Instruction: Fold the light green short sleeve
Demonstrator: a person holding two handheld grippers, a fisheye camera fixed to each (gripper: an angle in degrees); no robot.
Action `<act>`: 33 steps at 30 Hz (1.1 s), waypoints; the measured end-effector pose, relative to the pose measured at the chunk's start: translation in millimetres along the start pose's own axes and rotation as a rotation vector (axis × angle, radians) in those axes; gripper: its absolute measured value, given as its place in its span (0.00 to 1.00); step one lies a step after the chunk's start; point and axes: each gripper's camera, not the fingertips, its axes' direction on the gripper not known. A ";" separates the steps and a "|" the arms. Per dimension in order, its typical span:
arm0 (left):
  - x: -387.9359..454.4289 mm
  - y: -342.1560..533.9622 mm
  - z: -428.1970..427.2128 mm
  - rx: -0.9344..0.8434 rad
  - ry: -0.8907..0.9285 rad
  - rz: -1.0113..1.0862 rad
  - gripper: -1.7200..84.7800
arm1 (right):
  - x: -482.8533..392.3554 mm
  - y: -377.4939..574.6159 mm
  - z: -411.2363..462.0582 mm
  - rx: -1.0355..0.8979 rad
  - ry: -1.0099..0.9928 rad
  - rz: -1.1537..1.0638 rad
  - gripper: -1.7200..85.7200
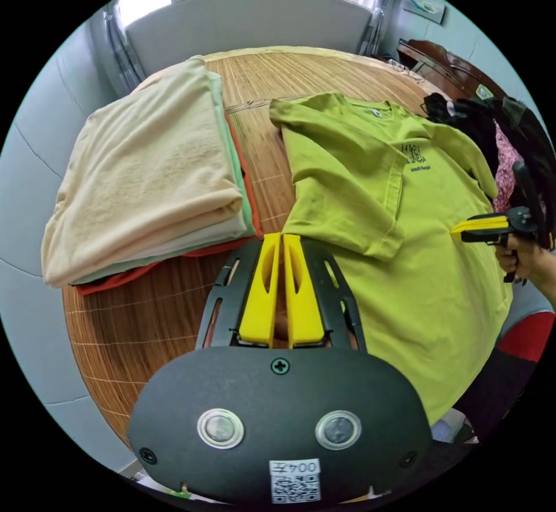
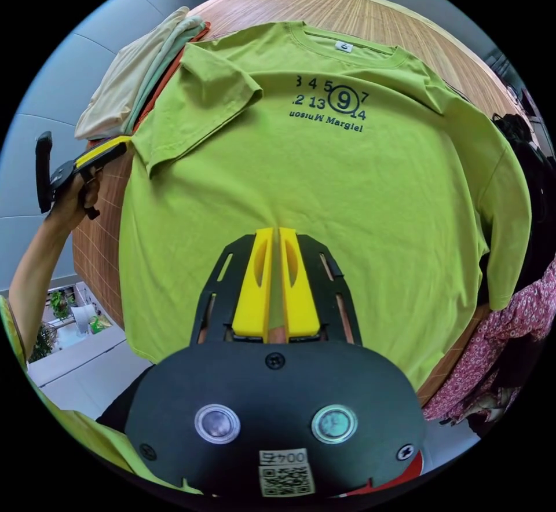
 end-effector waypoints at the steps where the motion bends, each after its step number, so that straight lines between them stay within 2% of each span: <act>1: 2.3 0.7 1.2 -0.007 -0.012 0.008 0.03 | 0.8 0.5 0.1 0.001 -0.004 0.000 0.06; 4: -3.2 8.2 -5.8 0.001 0.012 -0.033 0.03 | 2.5 -0.5 -5.9 -0.005 -0.040 -0.010 0.10; 7: -9.1 23.8 -24.6 0.015 -0.024 -0.099 0.03 | -2.9 -9.0 -32.1 0.098 -0.023 -0.061 0.12; 9: -2.4 31.6 -47.0 0.108 0.001 -0.128 0.03 | -0.3 -35.1 -51.0 0.182 -0.125 -0.088 0.12; 11: 32.2 26.8 -59.1 0.176 -0.005 -0.049 0.03 | -0.3 -67.4 -60.8 0.230 -0.197 -0.101 0.12; 14: 78.5 11.5 -37.4 0.155 -0.129 0.083 0.02 | -22.2 -137.1 -77.1 0.283 -0.241 -0.179 0.12; 19: 99.5 1.5 8.3 0.033 -0.184 0.089 0.02 | -85.0 -245.7 -68.9 0.188 -0.208 -0.308 0.14; 22: 117.5 7.7 11.6 0.063 -0.263 0.143 0.02 | -128.3 -292.4 -49.4 0.059 -0.173 -0.379 0.15; 24: 125.8 11.1 13.6 0.074 -0.296 0.155 0.02 | -149.6 -316.1 -27.1 -0.038 -0.069 -0.385 0.12; 27: 127.9 14.0 14.2 0.086 -0.283 0.111 0.02 | -141.1 -331.1 -22.3 -0.007 -0.055 -0.320 0.03; 30: 129.7 16.1 14.0 0.092 -0.269 0.100 0.02 | -84.2 -346.3 -27.5 0.077 -0.253 -0.102 0.02; 33: 133.0 17.9 14.0 0.096 -0.265 0.097 0.02 | -39.1 -350.8 -1.1 0.045 -0.382 0.041 0.05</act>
